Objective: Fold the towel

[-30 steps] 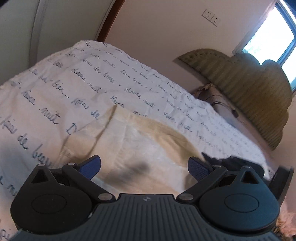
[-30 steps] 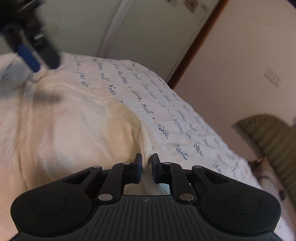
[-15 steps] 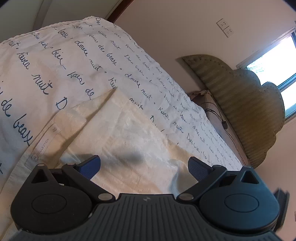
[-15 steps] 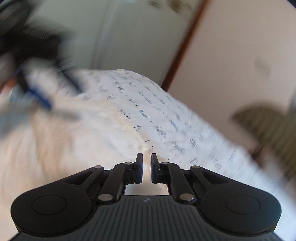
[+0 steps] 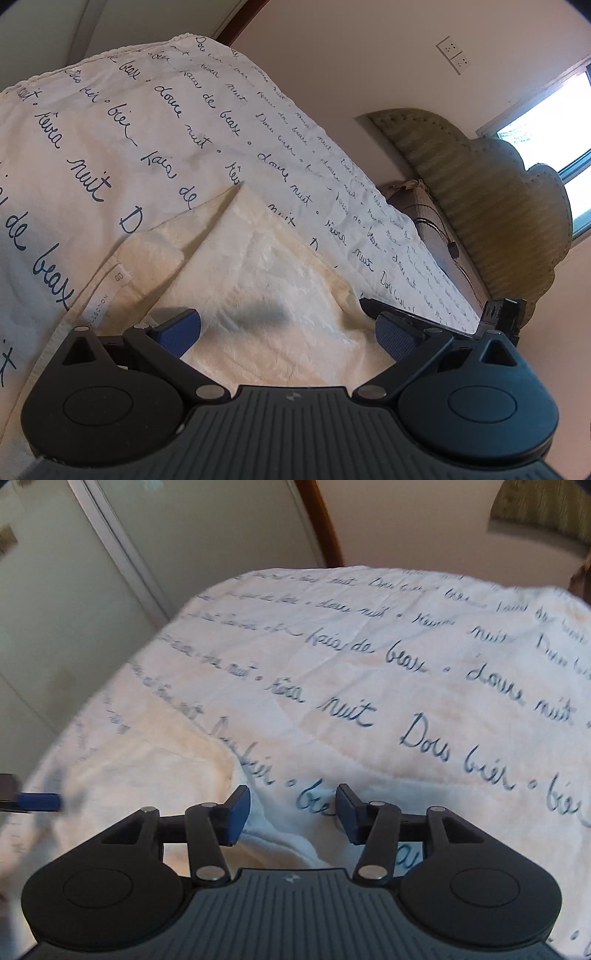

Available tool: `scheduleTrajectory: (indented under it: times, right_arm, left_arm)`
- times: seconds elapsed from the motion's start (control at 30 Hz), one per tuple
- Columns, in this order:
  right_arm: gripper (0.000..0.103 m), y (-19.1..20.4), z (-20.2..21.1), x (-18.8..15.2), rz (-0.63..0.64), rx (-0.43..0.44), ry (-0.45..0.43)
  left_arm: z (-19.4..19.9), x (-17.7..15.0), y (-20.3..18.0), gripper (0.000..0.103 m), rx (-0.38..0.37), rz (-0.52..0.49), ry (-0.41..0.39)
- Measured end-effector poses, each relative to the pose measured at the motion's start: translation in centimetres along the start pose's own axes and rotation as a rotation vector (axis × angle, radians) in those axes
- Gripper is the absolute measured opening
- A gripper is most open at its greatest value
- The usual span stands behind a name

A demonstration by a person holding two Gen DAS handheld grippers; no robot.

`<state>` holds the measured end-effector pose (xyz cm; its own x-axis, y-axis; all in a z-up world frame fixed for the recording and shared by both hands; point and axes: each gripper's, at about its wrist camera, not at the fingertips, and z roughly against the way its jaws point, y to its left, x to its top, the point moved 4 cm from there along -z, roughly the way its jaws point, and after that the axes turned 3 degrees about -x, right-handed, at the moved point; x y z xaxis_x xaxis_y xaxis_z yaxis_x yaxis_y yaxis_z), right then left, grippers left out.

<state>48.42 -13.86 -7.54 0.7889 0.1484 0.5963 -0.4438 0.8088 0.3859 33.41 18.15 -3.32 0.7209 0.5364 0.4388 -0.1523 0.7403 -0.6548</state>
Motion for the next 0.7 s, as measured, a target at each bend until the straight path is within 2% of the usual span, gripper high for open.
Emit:
scheduleTrajectory:
  times: [0.1,0.17,0.2,0.27,0.37,0.4,0.43,0.47,0.63,0.7]
  right_arm:
    - [0.059,-0.6,0.5,-0.3,-0.025,0.060,0.016]
    - [0.069,-0.5,0.7,-0.3,-0.034,0.121,0.016]
    - [0.079,-0.2,0.7,-0.4,-0.033,0.154,0.013]
    - [0.083,0.2,0.6,-0.3,-0.026,0.184,0.015]
    - [0.083,0.8,-0.9,-0.2,0.011,0.107,0.032]
    - [0.071,1.3,-1.1,-0.2,0.028,0.099,0.024]
    - [0.024,1.8,-1.3,-0.1,0.051,0.095,0.016]
    - [0.009,2.3,-1.5,-0.1,0.063,0.081,0.018]
    - [0.010,5.8,0.3,-1.9,0.225,-0.049,-0.031]
    - [0.010,8.6,2.3,-3.5,0.363,-0.126,-0.092]
  left_arm:
    - [-0.4,0.0,0.0,0.102,0.008,0.005,-0.001]
    - [-0.5,0.0,-0.1,0.102,0.013,0.004,-0.001]
    - [-0.5,0.0,-0.2,0.102,0.011,0.003,-0.002]
    - [-0.5,-0.2,-0.4,0.102,0.012,-0.004,-0.004]
    - [-0.6,-0.1,-0.5,0.102,0.022,-0.006,-0.004]
    - [-0.6,-0.1,-0.5,0.102,0.023,-0.005,-0.004]
    - [-0.5,-0.1,-0.5,0.102,0.023,-0.003,-0.005]
    - [-0.5,-0.1,-0.5,0.102,0.022,-0.001,-0.004]
    - [0.2,0.2,-0.5,0.102,0.034,-0.010,-0.030]
    - [0.6,0.3,-0.2,0.102,0.026,0.002,-0.042]
